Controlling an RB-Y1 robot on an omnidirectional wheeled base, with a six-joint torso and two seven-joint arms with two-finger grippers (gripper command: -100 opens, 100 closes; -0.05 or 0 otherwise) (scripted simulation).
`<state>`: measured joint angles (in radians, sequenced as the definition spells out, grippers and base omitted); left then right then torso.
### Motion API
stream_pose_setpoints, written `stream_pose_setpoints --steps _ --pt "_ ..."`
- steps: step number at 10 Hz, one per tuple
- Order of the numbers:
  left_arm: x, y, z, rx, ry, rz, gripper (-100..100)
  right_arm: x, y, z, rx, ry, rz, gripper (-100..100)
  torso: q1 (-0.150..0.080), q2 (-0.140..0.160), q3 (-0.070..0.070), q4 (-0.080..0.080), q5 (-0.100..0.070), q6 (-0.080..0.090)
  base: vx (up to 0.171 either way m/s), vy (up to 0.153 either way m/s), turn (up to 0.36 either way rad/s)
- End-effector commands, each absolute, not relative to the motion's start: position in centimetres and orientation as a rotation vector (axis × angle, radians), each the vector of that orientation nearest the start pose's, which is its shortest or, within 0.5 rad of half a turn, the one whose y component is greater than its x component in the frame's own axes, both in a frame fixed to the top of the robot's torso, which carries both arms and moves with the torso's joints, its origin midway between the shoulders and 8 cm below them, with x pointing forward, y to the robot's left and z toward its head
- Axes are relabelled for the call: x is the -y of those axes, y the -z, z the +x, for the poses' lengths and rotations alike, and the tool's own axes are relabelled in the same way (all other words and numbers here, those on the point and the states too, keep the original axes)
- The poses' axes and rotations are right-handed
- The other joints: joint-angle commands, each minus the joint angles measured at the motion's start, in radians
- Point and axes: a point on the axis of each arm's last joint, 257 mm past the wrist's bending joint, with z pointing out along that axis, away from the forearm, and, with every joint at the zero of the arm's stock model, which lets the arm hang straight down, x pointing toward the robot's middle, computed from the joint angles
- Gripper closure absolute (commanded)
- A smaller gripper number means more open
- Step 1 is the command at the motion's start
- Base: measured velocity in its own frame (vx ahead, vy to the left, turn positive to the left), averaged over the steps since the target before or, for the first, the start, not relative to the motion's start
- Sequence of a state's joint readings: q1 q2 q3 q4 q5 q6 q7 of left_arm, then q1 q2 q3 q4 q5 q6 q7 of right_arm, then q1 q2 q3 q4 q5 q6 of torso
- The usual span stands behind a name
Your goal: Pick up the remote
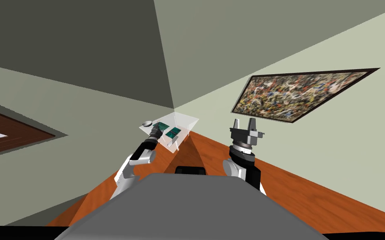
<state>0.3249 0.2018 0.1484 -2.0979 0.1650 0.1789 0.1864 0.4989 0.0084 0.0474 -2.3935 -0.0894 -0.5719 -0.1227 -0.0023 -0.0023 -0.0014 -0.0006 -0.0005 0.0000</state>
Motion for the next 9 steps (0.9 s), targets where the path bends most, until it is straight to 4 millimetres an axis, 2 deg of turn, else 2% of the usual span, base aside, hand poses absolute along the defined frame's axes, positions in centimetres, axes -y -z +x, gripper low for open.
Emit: stream_pose_setpoints --steps 1,2,4,5,6,7,9 --pt "-36.0 14.9 45.0 -1.025 1.176 -1.335 -100 27.1 -8.5 30.5 -0.387 -1.561 0.608 0 0.000 0.000 0.000 0.000 0.000 0.000 0.037 -0.043 0.019" --pt "-37.1 16.2 45.3 -1.024 1.160 -1.385 -100 27.1 -8.5 30.5 -0.387 -1.561 0.608 0 0.000 0.000 0.000 0.000 0.000 0.000 0.041 -0.058 0.018" --pt "-37.2 17.1 45.2 -1.043 1.143 -1.414 -100 27.1 -8.5 30.5 -0.387 -1.561 0.608 0 -0.001 0.000 0.000 0.000 0.000 0.000 0.026 -0.041 0.012" --pt "-38.3 18.8 45.4 -1.048 1.118 -1.479 -100 27.1 -8.5 30.5 -0.387 -1.561 0.608 0 0.000 0.001 0.000 0.000 0.000 0.000 0.042 -0.037 0.016" --pt "-38.3 19.3 45.3 -1.059 1.107 -1.496 -100 27.1 -8.5 30.5 -0.387 -1.561 0.608 0 0.000 0.000 0.000 0.000 0.000 0.000 0.037 -0.041 0.018" --pt "-39.4 21.1 45.3 -1.059 1.082 -1.561 -100 27.1 -8.5 30.5 -0.387 -1.561 0.608 0 0.000 0.000 0.000 0.000 0.000 0.000 0.056 -0.065 0.010" --pt "-39.4 21.7 45.2 -1.072 1.068 -1.582 -100 27.1 -8.5 30.5 -0.387 -1.561 0.608 0 -0.001 -0.001 -0.001 0.000 0.000 0.000 0.034 -0.039 0.007"
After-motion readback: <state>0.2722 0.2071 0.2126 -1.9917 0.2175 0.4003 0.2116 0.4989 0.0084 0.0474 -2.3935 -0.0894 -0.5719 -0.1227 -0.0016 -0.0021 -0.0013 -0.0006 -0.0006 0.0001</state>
